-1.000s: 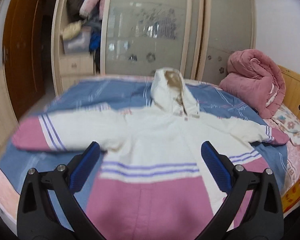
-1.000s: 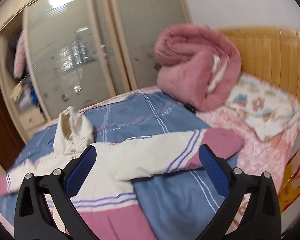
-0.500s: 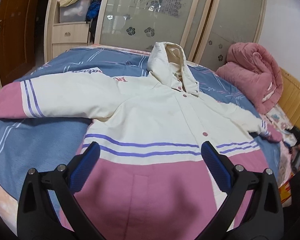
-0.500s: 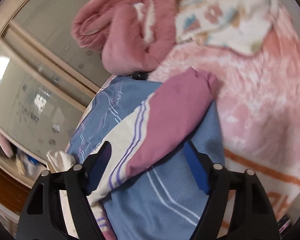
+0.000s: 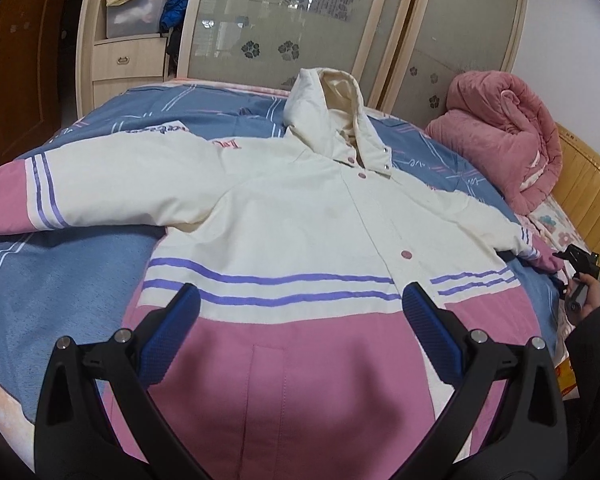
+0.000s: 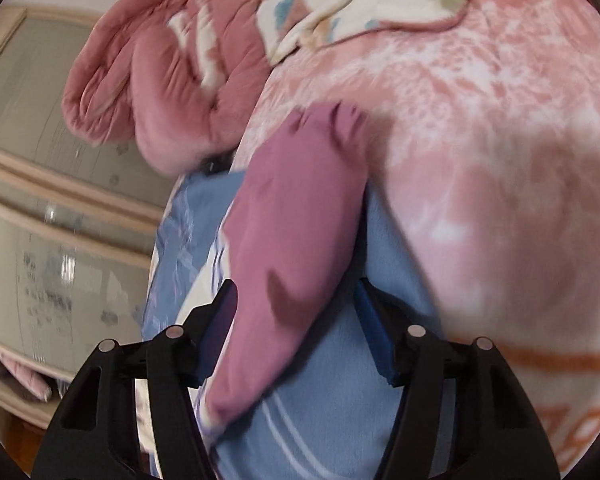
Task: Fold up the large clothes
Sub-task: 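Lift the sleeve with the right tool, fold it across the chest, release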
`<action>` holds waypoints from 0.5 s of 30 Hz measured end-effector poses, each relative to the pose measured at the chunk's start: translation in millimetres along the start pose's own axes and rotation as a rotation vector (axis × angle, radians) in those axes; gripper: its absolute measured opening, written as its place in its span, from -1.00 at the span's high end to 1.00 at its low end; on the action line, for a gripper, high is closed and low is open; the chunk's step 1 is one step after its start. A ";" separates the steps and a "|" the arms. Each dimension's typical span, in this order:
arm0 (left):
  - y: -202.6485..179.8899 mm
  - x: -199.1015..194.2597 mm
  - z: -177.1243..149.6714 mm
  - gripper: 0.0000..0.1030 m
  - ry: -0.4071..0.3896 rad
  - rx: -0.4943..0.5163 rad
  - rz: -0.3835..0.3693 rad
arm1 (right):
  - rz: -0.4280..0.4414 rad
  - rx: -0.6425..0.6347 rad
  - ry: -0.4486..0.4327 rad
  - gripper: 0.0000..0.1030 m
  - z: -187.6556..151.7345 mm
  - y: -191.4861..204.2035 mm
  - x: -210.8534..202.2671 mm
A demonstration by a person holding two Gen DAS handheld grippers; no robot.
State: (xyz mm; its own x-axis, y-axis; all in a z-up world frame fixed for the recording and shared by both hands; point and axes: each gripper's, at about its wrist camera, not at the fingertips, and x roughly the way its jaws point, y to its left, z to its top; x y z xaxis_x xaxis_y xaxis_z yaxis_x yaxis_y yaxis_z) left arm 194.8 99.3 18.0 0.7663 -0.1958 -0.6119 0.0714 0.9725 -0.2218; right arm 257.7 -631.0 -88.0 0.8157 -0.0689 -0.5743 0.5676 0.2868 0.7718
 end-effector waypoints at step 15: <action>-18.1 -0.6 3.3 -0.96 -0.020 0.030 -0.001 | 0.045 -0.750 -0.527 0.79 -85.2 195.1 -66.2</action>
State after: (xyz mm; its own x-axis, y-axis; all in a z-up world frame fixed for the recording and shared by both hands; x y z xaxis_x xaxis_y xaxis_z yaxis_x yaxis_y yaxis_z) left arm 195.1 82.2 25.0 0.7788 -0.1948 -0.5963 0.0910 0.9756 -0.1998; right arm 305.0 -489.0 77.4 0.8852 -0.4166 -0.2073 0.4631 0.8322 0.3049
